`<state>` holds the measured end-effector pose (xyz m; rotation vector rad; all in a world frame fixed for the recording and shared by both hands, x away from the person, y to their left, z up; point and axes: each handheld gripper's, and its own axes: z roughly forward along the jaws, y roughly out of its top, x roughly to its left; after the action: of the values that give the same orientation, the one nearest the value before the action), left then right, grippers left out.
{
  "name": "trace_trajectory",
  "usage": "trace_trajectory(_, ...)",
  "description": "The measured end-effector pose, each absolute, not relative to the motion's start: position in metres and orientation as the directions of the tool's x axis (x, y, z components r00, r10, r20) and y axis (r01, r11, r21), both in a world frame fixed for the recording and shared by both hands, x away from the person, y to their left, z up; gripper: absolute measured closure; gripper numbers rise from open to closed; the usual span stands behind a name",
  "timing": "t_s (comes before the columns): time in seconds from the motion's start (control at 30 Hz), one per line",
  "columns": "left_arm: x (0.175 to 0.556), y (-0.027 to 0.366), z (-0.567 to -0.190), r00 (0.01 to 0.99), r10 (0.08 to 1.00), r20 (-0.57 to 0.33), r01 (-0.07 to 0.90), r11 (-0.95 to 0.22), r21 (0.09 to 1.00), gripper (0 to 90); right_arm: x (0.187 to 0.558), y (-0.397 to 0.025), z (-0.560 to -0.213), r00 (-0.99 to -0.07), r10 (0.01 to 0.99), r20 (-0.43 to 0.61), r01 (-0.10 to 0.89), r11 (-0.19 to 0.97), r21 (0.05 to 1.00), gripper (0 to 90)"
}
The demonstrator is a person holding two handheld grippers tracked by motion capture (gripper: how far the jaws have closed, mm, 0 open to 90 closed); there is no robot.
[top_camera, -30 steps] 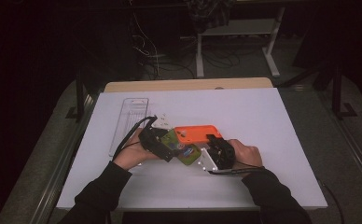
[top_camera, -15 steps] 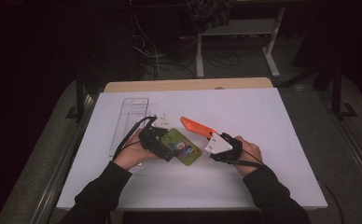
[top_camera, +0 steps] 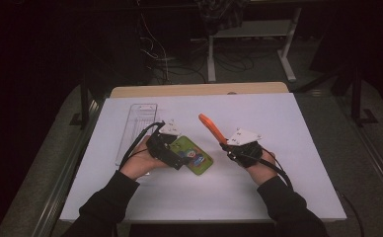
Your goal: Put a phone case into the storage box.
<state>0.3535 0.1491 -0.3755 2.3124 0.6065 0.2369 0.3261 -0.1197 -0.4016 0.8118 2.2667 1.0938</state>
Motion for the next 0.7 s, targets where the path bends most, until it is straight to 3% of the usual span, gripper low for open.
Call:
trace_trajectory(0.47,0.3551,0.1514,-0.3742,0.86,0.51,-0.006,0.369,-0.615,0.696,0.0,0.3354,-0.129,-0.4043,-0.692,0.716,0.094,0.448,0.324,0.833,78.4)
trace_trajectory(0.7,0.3581,0.1556,-0.3709,0.847,0.531,-0.023,0.385,-0.583,0.715,0.0,0.3364,-0.1301,-0.4058,-0.692,0.705,0.158,0.473,0.277,0.836,78.4)
